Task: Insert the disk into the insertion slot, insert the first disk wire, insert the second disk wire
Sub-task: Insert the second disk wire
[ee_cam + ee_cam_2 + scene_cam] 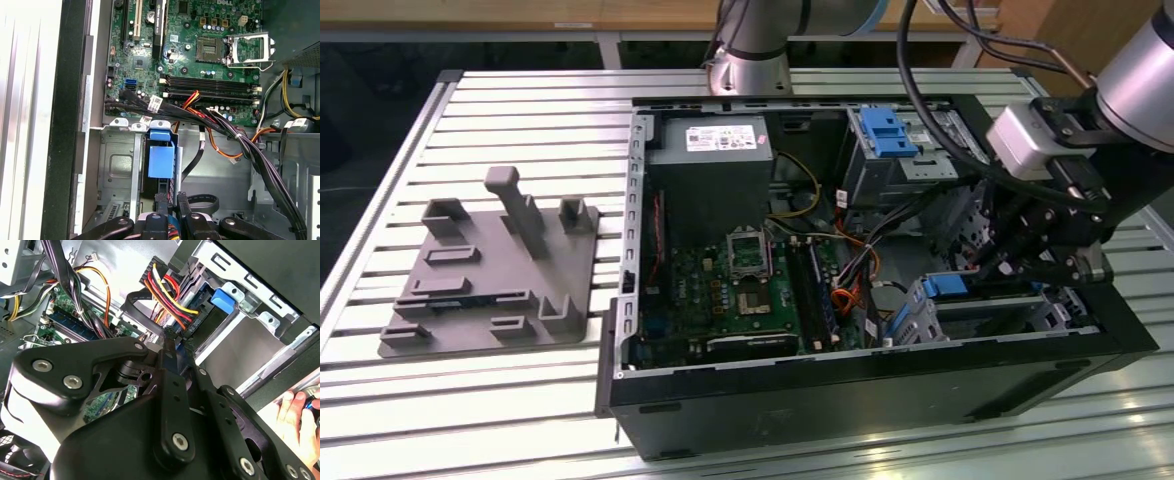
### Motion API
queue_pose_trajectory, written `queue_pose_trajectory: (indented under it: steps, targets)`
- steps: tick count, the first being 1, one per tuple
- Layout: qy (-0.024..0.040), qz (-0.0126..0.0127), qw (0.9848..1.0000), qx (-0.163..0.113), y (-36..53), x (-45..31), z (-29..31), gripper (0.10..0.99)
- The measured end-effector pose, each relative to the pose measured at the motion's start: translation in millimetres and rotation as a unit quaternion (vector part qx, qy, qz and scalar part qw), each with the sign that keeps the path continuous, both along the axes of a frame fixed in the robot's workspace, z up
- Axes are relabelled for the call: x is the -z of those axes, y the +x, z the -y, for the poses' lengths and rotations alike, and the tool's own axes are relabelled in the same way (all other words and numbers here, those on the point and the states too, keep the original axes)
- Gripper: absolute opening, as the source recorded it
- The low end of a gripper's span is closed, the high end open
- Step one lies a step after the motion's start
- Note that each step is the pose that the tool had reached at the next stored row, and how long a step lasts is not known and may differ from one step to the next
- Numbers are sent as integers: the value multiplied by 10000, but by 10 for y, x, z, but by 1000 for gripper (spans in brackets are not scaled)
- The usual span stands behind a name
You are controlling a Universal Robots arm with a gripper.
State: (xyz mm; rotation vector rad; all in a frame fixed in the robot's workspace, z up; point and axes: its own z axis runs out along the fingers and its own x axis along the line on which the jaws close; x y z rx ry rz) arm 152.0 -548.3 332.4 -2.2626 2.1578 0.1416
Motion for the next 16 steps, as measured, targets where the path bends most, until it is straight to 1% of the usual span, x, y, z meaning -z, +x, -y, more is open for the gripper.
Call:
queue_pose_trajectory:
  steps: [8,16]
  targets:
    - [0,-3,10000,-28,3,3,5,196]
    - [-1,-3,9999,-142,3,2,11,196]
